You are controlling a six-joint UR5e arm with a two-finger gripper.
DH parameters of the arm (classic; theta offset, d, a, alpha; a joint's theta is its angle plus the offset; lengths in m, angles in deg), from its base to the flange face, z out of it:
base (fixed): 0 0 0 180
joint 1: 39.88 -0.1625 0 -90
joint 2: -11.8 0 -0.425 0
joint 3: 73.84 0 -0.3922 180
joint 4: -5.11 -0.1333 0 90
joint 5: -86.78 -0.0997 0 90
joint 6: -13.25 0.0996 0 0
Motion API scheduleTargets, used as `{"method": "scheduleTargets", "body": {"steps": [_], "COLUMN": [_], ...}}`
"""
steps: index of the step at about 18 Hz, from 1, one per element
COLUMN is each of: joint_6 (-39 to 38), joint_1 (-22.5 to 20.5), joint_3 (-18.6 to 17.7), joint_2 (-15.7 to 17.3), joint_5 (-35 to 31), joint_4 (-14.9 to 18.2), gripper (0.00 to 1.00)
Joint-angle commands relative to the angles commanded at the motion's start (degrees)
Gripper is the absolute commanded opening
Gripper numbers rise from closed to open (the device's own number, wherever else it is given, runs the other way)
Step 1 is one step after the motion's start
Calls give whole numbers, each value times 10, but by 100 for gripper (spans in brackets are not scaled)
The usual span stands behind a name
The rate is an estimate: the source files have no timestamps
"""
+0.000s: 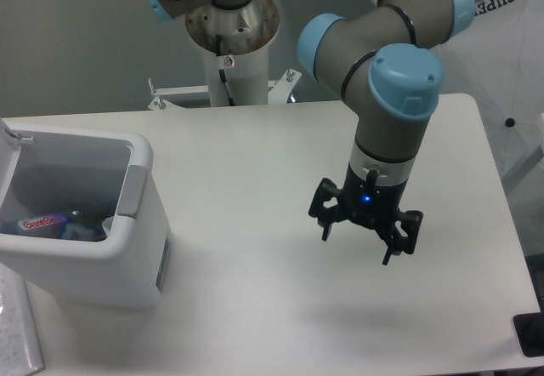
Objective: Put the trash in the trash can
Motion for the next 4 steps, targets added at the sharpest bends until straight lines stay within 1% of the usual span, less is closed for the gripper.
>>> {"method": "scheduleTargets", "body": {"steps": [4], "joint_6": [0], "joint_1": [7], "joint_3": [-4], "joint_2": [0], "joint_5": [-14], "joint_4": [-1], "gripper": [100]}}
